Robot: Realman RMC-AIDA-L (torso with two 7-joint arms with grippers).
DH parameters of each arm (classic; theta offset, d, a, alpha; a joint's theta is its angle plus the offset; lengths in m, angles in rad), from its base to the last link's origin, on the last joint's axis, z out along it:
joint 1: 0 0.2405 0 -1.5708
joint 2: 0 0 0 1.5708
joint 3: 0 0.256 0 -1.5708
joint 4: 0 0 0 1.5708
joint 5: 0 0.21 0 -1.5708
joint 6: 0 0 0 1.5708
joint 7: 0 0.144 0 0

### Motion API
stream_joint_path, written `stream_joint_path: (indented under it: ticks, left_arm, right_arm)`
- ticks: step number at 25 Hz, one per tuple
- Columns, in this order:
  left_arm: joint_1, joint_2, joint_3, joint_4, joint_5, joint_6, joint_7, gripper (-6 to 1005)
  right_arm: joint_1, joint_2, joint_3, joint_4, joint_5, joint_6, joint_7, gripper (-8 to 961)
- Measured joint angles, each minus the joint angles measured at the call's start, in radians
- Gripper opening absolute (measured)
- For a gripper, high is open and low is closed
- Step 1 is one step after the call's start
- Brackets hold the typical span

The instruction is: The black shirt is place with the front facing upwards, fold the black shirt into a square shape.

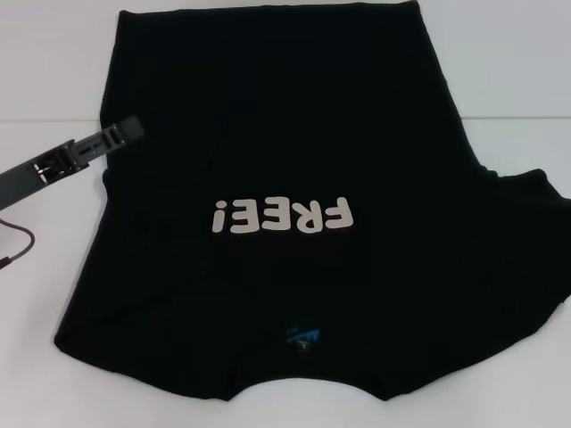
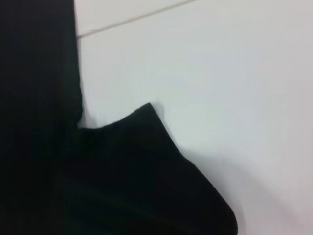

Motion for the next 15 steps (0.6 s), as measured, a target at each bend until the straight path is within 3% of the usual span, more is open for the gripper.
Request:
stream_joint_path:
  ticks: [8, 10, 15]
  left_arm:
    - [0.004, 0.002, -0.021, 0.0, -0.021, 0.021, -0.001, 780]
    - [0.003, 0.001, -0.021, 0.0, -0.023, 0.022, 0.0, 780]
    - [0.0, 0.001, -0.022, 0.0, -0.036, 0.022, -0.001, 779]
  right_arm:
    - [0.017, 0.001, 0.021, -0.03, 0.107, -0.091, -0.014, 39]
    - [0.039, 0.01, 0.016, -0.032, 0.136, -0.121, -0.02, 40]
    - [0.12, 0.057, -0.021, -0.028, 0.147, -0.144, -0.031, 41]
